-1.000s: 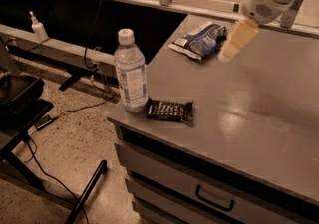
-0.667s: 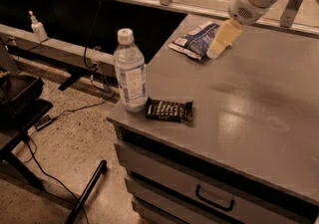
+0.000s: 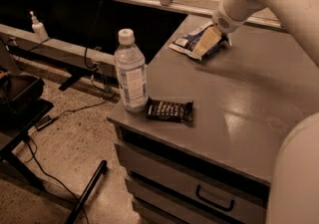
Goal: Pick blue chip bag
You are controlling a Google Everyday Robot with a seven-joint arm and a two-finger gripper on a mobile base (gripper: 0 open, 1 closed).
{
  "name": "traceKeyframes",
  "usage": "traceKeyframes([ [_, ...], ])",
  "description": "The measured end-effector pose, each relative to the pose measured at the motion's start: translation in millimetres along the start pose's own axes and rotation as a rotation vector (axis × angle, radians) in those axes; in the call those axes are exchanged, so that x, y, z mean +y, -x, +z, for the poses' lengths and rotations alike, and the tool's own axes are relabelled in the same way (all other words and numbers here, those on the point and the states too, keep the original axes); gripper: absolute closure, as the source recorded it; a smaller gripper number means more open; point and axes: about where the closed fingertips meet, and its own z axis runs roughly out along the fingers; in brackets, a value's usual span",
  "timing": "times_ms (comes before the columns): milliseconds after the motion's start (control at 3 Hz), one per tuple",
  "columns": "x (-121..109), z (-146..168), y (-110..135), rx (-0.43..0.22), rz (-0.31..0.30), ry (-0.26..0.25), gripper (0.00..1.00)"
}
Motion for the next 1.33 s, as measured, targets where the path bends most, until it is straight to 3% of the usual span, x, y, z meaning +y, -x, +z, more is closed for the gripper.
traceKeyframes([
  [667,6.3,43.0,-1.5,-0.011,0.06,0.046,0.49],
  [1333,5.6,40.8,0.3,-0.011,0.062,0.049,0.95],
])
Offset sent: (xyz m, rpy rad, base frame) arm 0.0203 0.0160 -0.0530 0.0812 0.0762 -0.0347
